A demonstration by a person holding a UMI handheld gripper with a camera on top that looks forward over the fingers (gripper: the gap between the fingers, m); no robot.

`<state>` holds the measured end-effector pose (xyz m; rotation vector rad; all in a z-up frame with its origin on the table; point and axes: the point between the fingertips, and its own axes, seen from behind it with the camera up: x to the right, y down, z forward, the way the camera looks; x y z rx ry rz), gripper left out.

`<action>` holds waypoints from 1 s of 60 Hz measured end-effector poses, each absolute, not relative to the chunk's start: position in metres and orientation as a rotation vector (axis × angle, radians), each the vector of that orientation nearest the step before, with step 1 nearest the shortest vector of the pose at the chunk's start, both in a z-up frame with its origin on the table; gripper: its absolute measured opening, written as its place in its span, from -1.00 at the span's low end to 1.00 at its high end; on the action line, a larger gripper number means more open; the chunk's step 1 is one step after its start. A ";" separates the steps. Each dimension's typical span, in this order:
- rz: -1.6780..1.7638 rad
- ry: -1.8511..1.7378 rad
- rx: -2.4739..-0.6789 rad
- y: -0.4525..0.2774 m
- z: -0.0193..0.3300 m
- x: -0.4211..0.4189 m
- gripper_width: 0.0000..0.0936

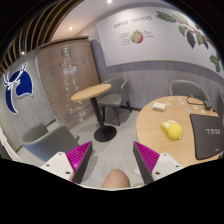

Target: Arrange mouse

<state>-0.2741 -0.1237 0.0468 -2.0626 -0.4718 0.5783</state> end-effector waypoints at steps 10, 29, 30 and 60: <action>0.421 -0.431 -2.076 -0.087 0.037 -0.226 0.81; 0.133 -0.349 -2.165 -0.012 -0.009 -0.118 0.81; 0.127 -0.346 -2.172 -0.009 -0.010 -0.116 0.81; 0.212 -0.329 -2.210 0.082 -0.013 -0.124 -0.18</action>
